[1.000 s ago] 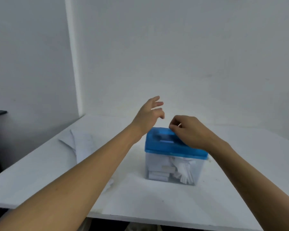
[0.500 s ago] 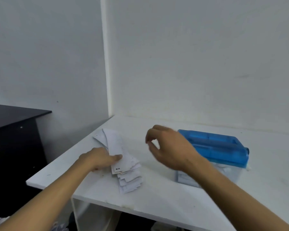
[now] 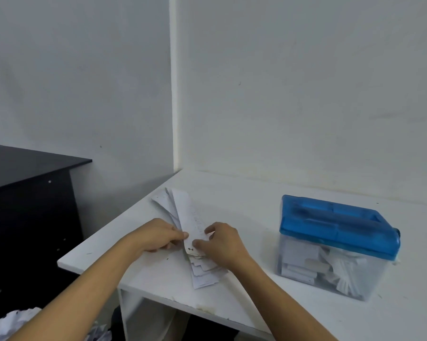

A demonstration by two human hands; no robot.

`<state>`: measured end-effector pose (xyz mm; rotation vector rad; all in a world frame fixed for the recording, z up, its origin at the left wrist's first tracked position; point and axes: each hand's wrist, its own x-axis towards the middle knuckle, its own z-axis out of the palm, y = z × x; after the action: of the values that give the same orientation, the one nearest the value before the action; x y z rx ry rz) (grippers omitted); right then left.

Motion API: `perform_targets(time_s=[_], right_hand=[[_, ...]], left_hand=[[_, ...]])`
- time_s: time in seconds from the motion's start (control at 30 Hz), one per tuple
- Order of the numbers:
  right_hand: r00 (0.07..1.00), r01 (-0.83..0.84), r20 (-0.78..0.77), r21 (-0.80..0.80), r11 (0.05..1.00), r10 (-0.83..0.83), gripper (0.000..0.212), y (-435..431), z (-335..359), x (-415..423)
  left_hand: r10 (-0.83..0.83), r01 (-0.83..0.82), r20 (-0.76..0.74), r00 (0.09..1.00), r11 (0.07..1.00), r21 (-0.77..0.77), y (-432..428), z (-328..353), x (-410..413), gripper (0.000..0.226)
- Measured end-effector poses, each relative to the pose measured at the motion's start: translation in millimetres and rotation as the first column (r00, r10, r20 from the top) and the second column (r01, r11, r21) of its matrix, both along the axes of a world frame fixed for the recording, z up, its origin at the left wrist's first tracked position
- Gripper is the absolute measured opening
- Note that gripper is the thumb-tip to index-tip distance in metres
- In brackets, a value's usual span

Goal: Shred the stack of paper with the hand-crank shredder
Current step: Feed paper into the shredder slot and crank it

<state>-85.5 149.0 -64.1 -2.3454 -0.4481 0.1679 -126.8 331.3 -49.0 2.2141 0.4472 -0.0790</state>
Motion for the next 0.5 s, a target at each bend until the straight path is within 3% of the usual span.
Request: perform_targets(time_s=[0.13, 0.33, 0.5], right_hand=[[0.993, 0.043, -0.116, 0.086, 0.995, -0.033, 0.068, 2.3, 0.0, 1.6], [0.957, 0.139, -0.289, 0.397, 0.907, -0.02, 0.024, -4.0, 7.7, -2.4], [0.941, 0.177, -0.337, 0.512, 0.84, 0.007, 0.021, -4.8, 6.1, -4.4]], left_hand=[[0.001, 0.002, 0.033, 0.999, 0.996, -0.086, 1.0, -0.8, -5.4, 0.021], [0.048, -0.034, 0.07, 0.996, 0.98, -0.197, 1.3, -5.7, -7.3, 0.018], [0.063, -0.042, 0.078, 0.995, 0.97, -0.241, 0.4, -7.0, -10.4, 0.022]])
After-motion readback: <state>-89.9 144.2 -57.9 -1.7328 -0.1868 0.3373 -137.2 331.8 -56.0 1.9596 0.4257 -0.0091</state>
